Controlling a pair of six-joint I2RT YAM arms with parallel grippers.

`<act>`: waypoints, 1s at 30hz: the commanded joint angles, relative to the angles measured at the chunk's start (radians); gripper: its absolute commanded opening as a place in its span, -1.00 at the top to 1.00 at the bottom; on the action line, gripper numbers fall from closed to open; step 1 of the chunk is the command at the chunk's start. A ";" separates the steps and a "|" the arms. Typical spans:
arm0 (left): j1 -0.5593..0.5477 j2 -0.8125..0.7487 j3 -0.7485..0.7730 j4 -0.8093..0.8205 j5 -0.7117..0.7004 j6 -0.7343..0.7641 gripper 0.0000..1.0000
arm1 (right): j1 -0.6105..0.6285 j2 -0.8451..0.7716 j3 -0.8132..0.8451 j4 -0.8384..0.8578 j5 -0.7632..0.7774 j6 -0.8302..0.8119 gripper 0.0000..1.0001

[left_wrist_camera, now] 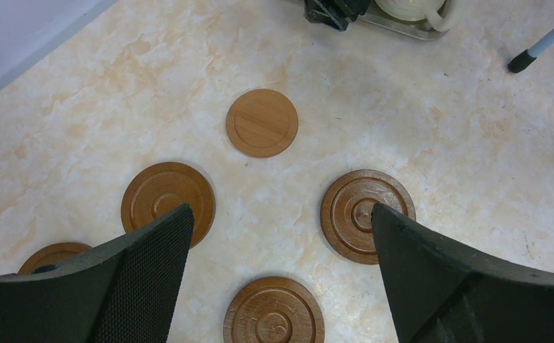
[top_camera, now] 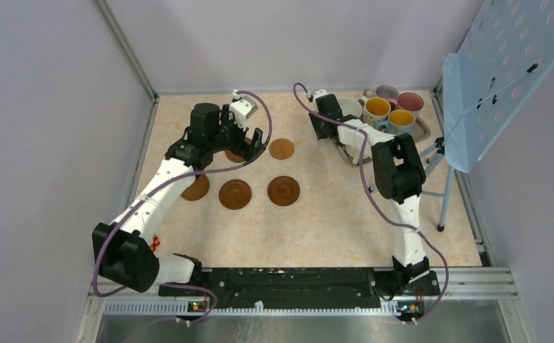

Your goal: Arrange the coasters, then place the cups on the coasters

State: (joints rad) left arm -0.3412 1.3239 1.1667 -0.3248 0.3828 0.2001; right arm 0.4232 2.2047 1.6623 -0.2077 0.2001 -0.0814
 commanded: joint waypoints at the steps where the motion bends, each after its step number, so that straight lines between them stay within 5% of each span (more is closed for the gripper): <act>1: -0.001 -0.049 0.005 0.024 0.019 -0.020 -0.97 | -0.027 0.048 0.083 0.001 -0.023 0.027 0.24; 13: 0.001 -0.045 0.026 0.002 0.008 -0.017 -0.97 | -0.071 0.153 0.201 -0.078 -0.137 0.058 0.28; 24: 0.005 -0.055 0.030 -0.006 -0.002 -0.010 -0.97 | -0.074 0.167 0.240 -0.206 -0.353 -0.078 1.00; 30: 0.010 -0.054 0.028 0.000 -0.001 -0.014 -0.98 | -0.064 0.134 0.193 -0.241 -0.422 -0.176 1.00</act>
State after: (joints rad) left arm -0.3382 1.3045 1.1667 -0.3462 0.3771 0.1894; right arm 0.3313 2.3501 1.8809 -0.3332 -0.0467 -0.1932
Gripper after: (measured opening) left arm 0.987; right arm 0.055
